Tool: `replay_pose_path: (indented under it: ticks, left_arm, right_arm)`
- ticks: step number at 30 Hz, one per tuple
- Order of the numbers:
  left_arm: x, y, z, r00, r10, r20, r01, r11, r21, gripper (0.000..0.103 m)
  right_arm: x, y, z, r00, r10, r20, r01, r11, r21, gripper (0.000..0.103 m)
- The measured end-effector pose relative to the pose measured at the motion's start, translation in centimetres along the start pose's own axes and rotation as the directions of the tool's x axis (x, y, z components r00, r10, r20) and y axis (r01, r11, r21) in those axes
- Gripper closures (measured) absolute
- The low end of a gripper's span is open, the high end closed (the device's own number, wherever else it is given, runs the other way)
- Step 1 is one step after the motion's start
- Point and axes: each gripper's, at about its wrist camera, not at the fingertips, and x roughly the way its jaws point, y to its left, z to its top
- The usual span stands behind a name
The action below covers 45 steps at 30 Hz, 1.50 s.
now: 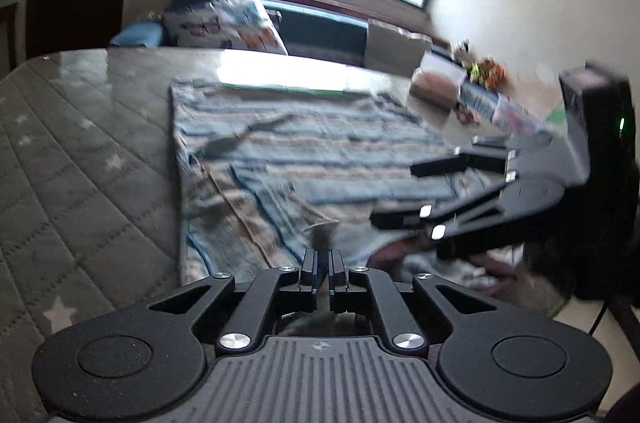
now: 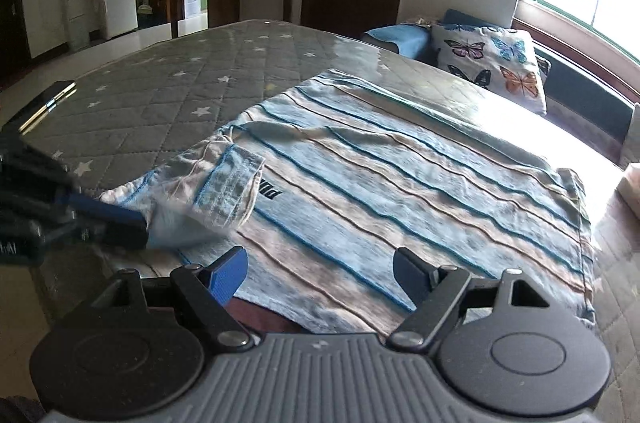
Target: Fold clothes
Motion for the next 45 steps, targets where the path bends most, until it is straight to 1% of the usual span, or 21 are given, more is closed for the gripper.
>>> replay_pose_path:
  ticks: [2, 3, 4, 5, 6, 7, 9, 11, 13, 15, 17, 19, 22, 25, 28, 31, 35, 37, 38, 42, 45]
  left_arm:
    - [0.2, 0.0, -0.1, 1.0, -0.011, -0.022, 0.012, 1.0, 0.015, 0.094]
    - [-0.2, 0.1, 0.1, 1.0, -0.006, -0.01, 0.007, 1.0, 0.022, 0.09]
    - [-0.6, 0.2, 0.3, 1.0, 0.003, 0.004, -0.003, 1.0, 0.028, 0.083]
    - [-0.9, 0.5, 0.5, 1.0, 0.016, 0.017, -0.017, 0.999, 0.029, 0.079]
    - [-1.0, 0.8, 0.8, 0.999, 0.034, 0.031, -0.035, 0.999, 0.024, 0.07]
    - [-1.2, 1.0, 1.1, 0.998, 0.052, 0.044, -0.053, 0.998, 0.018, 0.066]
    - [-1.4, 1.7, 1.6, 0.994, 0.093, 0.063, -0.093, 0.996, 0.004, 0.066]
    - [-0.7, 2.4, 1.9, 0.988, 0.15, 0.049, -0.15, 0.989, -0.007, 0.066]
    - [0.3, 2.9, 1.9, 0.976, 0.215, 0.018, -0.215, 0.977, -0.007, 0.066]
    - [1.7, 3.5, 1.9, 0.961, 0.275, -0.033, -0.276, 0.961, -0.008, 0.066]
    - [2.7, 4.0, 1.7, 0.949, 0.306, -0.073, -0.307, 0.952, -0.008, 0.065]
    - [2.8, 4.1, 1.9, 0.949, 0.309, -0.068, -0.31, 0.951, -0.006, 0.065]
    - [2.8, 3.8, 2.8, 0.951, 0.306, -0.047, -0.306, 0.952, -0.009, 0.066]
    - [3.2, 3.7, 4.2, 0.954, 0.3, -0.024, -0.3, 0.954, 0.003, 0.065]
    - [4.8, 3.2, 5.4, 0.952, 0.306, -0.018, -0.306, 0.952, 0.028, 0.065]
    - [6.6, 3.1, 5.9, 0.951, 0.306, -0.035, -0.304, 0.951, 0.045, 0.065]
    - [8.0, 2.9, 5.4, 0.943, 0.33, -0.052, -0.325, 0.942, 0.089, 0.06]
    - [8.0, 2.8, 5.3, 0.938, 0.345, -0.04, -0.339, 0.935, 0.103, 0.054]
    - [7.8, 2.7, 5.2, 0.936, 0.35, -0.037, -0.344, 0.933, 0.105, 0.053]
    - [6.6, 2.0, 4.8, 0.937, 0.349, -0.015, -0.345, 0.932, 0.115, 0.05]
    - [5.2, 0.6, 4.1, 0.94, 0.34, 0.014, -0.338, 0.927, 0.162, 0.045]
  right_arm:
    - [0.0, -0.1, 0.1, 1.0, 0.009, 0.002, -0.009, 1.0, 0.009, 0.021]
    - [0.0, -0.1, 0.2, 1.0, 0.014, 0.004, -0.014, 1.0, 0.014, 0.021]
    - [-0.1, -0.1, 0.3, 1.0, 0.019, 0.007, -0.019, 1.0, 0.017, 0.021]
    - [-0.1, -0.1, 0.4, 1.0, 0.024, 0.011, -0.024, 1.0, 0.018, 0.021]
    - [-0.1, 0.0, 0.5, 1.0, 0.028, 0.013, -0.028, 0.999, 0.018, 0.021]
    - [-0.1, 0.3, 0.7, 0.999, 0.038, 0.019, -0.038, 0.999, 0.016, 0.022]
    - [0.1, 0.8, 1.1, 0.998, 0.056, 0.028, -0.057, 0.998, 0.009, 0.022]
    - [0.2, 1.4, 1.4, 0.997, 0.074, 0.032, -0.075, 0.997, 0.0, 0.022]
    - [0.8, 2.3, 1.5, 0.995, 0.096, 0.025, -0.095, 0.995, -0.02, 0.022]
    - [1.4, 3.2, 1.5, 0.994, 0.112, 0.01, -0.112, 0.993, -0.041, 0.022]
    - [2.1, 4.0, 1.2, 0.993, 0.119, -0.013, -0.12, 0.991, -0.061, 0.022]
    - [2.6, 4.4, 0.8, 0.992, 0.121, -0.033, -0.123, 0.99, -0.071, 0.022]
    - [2.9, 4.2, 0.4, 0.99, 0.134, -0.05, -0.137, 0.989, -0.056, 0.022]
    - [2.4, 3.5, 0.6, 0.991, 0.129, -0.034, -0.131, 0.99, -0.043, 0.022]
    - [2.0, 2.5, 0.7, 0.993, 0.113, -0.026, -0.114, 0.993, -0.024, 0.022]
    - [1.8, 1.4, 0.5, 0.996, 0.087, -0.026, -0.087, 0.996, -0.003, 0.022]
    - [1.2, -0.8, -0.4, 0.999, 0.039, -0.028, -0.037, 0.998, 0.051, 0.021]
    - [0.9, -2.1, -1.0, 0.999, 0.01, -0.032, -0.007, 0.997, 0.081, 0.021]
    - [0.8, -2.5, -1.2, 0.999, 0.0, -0.035, 0.003, 0.996, 0.093, 0.021]
    - [-0.5, -5.2, -2.6, 0.998, -0.053, -0.037, 0.058, 0.984, 0.171, 0.021]
    - [-1.7, -6.7, -3.9, 0.993, -0.106, -0.045, 0.113, 0.974, 0.194, 0.021]
